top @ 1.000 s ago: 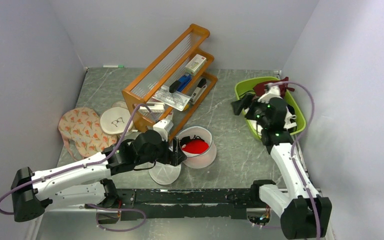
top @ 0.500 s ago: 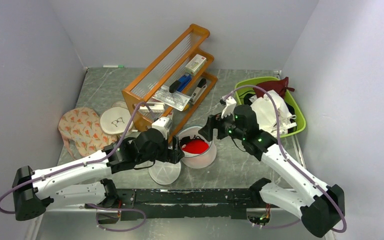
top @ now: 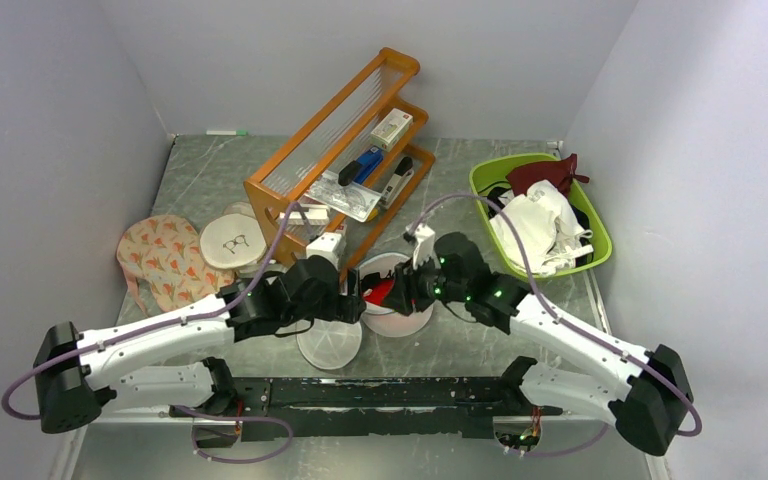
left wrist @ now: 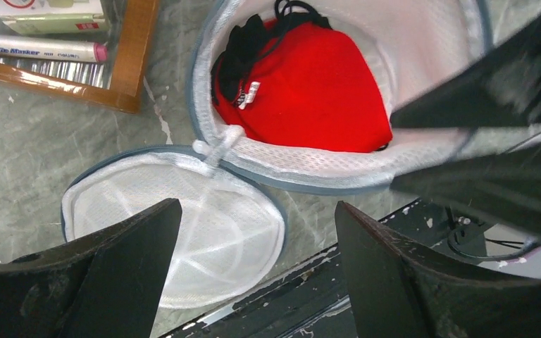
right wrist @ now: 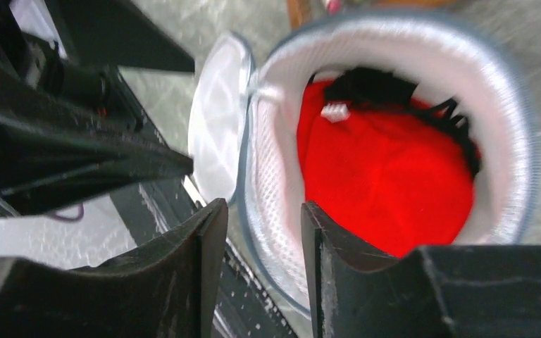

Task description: Unzip the laundry bag and remove the bra

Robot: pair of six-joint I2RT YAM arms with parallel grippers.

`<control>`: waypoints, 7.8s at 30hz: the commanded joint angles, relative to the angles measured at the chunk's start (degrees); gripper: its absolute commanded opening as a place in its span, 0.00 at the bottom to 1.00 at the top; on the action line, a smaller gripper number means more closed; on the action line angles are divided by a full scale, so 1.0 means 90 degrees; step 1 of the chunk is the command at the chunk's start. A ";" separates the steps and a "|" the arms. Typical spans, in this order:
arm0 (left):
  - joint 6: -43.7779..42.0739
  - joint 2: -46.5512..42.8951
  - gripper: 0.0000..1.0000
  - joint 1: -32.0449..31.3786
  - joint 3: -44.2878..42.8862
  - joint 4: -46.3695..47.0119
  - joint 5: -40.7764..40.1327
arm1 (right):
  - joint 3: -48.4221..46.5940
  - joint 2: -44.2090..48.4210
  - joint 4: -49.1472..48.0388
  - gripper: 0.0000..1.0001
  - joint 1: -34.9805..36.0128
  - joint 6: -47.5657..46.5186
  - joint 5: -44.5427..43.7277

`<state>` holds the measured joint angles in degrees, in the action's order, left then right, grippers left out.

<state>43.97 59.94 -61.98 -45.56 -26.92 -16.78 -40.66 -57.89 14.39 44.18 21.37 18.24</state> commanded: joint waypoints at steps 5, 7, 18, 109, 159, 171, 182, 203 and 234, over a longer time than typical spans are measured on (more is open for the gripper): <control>0.0171 0.0608 0.89 0.0018 -0.0354 -0.0113 -0.0392 | 0.1110 -0.0032 -0.0525 0.32 0.1271 0.1036 -0.0591; 0.0196 0.0678 0.88 0.0020 -0.0320 -0.0070 -0.0362 | 0.1390 -0.0061 -0.0669 0.28 0.1601 0.1270 -0.0721; 0.0152 0.0941 0.71 0.0016 0.0081 0.0748 0.0306 | 0.1770 0.0160 -0.0851 0.27 0.2040 0.1732 -0.1451; 0.0235 0.1001 0.07 -0.0936 0.0414 0.1127 -0.0132 | 0.0555 -0.2830 -0.0962 0.58 0.3041 0.0752 -0.5288; 0.0308 0.0772 0.07 -0.0936 0.0294 0.0604 -0.0493 | 0.0775 -0.1125 -0.1049 0.00 0.3036 0.0031 -0.4623; 0.0401 0.0706 0.07 -0.0926 0.0141 0.0172 -0.0733 | 0.0899 0.0228 -0.0763 0.00 0.3025 0.0234 -0.4034; 0.0285 0.0779 0.07 -0.0926 0.0102 0.0246 -0.0497 | 0.0817 0.1329 -0.0745 0.00 0.2953 0.0599 -0.4482; 0.0135 0.0826 0.07 -0.0934 0.0096 0.0483 -0.0105 | -0.0659 0.1655 -0.0547 0.00 0.2953 0.1178 -0.5441; -0.0304 0.0078 0.79 -0.0928 -0.0703 -0.0625 -0.0992 | -0.2385 0.1771 0.0966 0.00 0.2955 -0.0467 -0.9788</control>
<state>42.61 63.20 -70.13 -49.71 -31.00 -22.90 -60.64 -41.82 22.50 70.94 20.23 -62.30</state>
